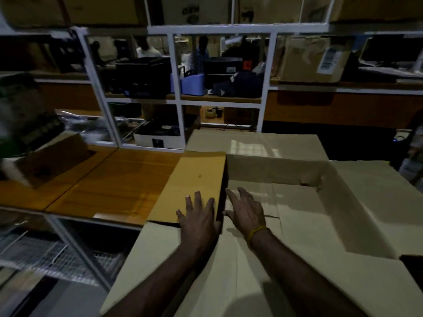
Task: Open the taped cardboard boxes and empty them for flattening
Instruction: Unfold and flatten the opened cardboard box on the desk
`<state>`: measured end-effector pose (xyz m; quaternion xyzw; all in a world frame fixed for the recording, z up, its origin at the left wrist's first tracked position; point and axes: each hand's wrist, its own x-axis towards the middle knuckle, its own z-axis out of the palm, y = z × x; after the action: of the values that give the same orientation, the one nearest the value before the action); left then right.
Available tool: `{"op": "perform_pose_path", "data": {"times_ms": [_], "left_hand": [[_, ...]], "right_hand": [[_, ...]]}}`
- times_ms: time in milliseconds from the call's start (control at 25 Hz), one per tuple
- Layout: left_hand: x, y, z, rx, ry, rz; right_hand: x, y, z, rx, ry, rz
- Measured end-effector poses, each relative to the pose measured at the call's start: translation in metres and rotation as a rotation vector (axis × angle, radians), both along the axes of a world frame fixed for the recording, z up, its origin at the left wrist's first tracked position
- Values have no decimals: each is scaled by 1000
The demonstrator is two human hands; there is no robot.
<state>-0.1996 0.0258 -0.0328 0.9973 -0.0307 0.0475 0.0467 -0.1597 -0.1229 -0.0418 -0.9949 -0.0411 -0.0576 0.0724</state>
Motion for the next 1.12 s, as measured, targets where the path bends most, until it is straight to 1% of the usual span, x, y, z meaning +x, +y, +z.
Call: {"op": "perform_pose_path", "data": {"times_ms": [80, 120, 240, 320, 400, 480, 560, 600, 680, 800, 960, 1040, 1120], "left_hand": [[-4, 1, 7, -42, -24, -2], [-5, 2, 12, -77, -74, -14], [-2, 13, 29, -194, -359, -96], [5, 24, 31, -230, -558, -148], [9, 38, 31, -203, -692, -163], [11, 55, 33, -159, -798, -135], [13, 76, 38, -76, -846, -69], [13, 87, 40, -32, -851, -4], [11, 106, 42, 26, -826, 147], [6, 126, 30, 149, -681, 321], [6, 141, 17, 231, -404, 389], [6, 143, 15, 211, -230, 396], [7, 144, 9, 171, -128, 412]], "right_hand": [[7, 14, 2, 13, -2, 19], [10, 19, 3, 35, -25, 33], [19, 32, 12, 160, -147, 102], [27, 43, 19, 245, -240, 214], [38, 55, 25, 276, -286, 342], [51, 69, 32, 309, -298, 431], [66, 86, 40, 310, -306, 512], [72, 95, 43, 289, -299, 563], [81, 115, 47, 181, -273, 666], [87, 145, 42, -20, -186, 806], [84, 168, 19, -129, -38, 840], [83, 174, 9, -156, 20, 832], [86, 175, 1, -142, 63, 812]]}}
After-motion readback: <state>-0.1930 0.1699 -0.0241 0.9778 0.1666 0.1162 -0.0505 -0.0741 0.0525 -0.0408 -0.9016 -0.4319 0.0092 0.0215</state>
